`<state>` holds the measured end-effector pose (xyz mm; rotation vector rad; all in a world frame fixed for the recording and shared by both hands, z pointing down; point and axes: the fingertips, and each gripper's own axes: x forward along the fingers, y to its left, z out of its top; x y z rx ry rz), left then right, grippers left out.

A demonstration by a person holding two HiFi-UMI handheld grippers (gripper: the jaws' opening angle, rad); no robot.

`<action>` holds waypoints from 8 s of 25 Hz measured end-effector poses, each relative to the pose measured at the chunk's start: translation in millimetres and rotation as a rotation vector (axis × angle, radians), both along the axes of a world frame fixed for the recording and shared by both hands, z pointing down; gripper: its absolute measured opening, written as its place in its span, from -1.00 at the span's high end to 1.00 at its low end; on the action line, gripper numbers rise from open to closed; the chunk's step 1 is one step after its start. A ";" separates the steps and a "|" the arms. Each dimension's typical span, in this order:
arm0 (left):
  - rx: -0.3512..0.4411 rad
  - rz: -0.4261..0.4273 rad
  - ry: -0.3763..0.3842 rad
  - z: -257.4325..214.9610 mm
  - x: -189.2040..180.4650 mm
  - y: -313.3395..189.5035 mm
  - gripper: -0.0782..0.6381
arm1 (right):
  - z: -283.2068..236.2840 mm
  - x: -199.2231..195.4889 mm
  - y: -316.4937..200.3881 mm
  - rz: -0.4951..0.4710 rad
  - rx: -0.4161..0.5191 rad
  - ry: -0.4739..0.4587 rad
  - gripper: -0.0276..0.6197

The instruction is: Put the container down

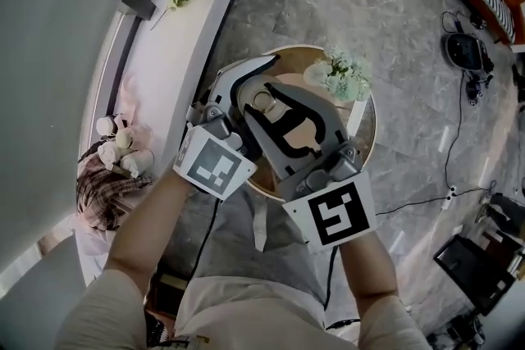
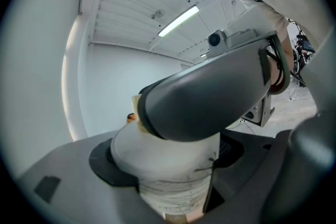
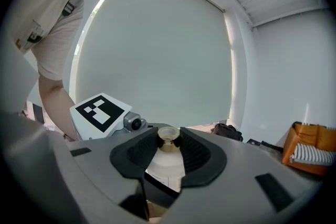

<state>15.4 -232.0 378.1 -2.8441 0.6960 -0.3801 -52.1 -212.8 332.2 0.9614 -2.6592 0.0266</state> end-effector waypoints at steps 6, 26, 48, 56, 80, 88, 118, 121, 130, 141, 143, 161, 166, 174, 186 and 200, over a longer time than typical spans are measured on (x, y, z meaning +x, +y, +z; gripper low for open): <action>-0.005 0.034 -0.005 73.3 5.9 -12.9 -0.27 | 72.5 4.3 -15.0 0.015 -0.015 0.051 0.51; -0.063 0.104 -0.037 240.8 27.4 -31.2 -0.27 | 235.1 26.1 -43.0 0.122 -0.099 0.010 0.51; -0.216 0.114 -0.139 373.1 31.6 -25.1 -0.27 | 351.2 30.1 -50.5 0.137 -0.165 -0.001 0.51; -0.262 0.094 -0.224 405.2 30.4 -27.9 -0.27 | 378.5 28.9 -52.6 0.110 -0.146 0.077 0.51; -0.289 0.103 -0.483 456.0 14.2 -15.1 -0.27 | 421.4 23.8 -37.7 0.065 -0.145 0.132 0.51; -0.298 0.113 -0.541 472.6 11.0 -7.3 -0.27 | 437.0 23.9 -32.4 0.069 -0.176 0.106 0.51; -0.345 -0.107 -0.510 418.0 -58.4 18.3 -0.27 | 381.7 42.0 -30.4 0.205 -0.230 -0.018 0.50; -0.334 -0.146 -0.447 389.3 -60.4 20.2 -0.26 | 364.0 46.4 -29.3 0.228 -0.225 -0.034 0.70; -0.381 -0.227 -0.214 282.1 -53.0 19.7 -0.12 | 267.0 59.4 -22.3 0.299 -0.191 -0.082 0.79; -0.371 -0.298 -0.175 158.8 -47.4 22.3 0.59 | 115.9 91.0 -8.4 0.381 -0.074 -0.108 0.89; -0.344 -0.300 -0.159 129.7 -44.9 23.6 0.66 | 88.6 94.8 -2.6 0.381 -0.059 -0.114 0.89; -0.192 -0.360 -0.084 -99.3 -52.4 57.9 0.76 | -120.9 117.2 43.8 0.314 0.097 -0.126 0.90; -0.129 -0.373 -0.032 -162.7 -53.4 67.0 0.76 | -172.6 115.5 67.8 0.257 0.152 -0.110 0.89; 0.056 -0.312 0.029 -255.0 -32.0 100.2 0.76 | -241.0 123.8 99.2 0.273 0.234 -0.153 0.89; 0.106 -0.268 0.103 -320.1 -23.3 154.6 0.76 | -325.1 131.0 164.2 0.235 0.376 -0.216 0.89; 0.059 -0.339 0.148 -304.0 -34.2 187.8 0.76 | -311.2 129.3 204.2 0.237 0.309 -0.275 0.89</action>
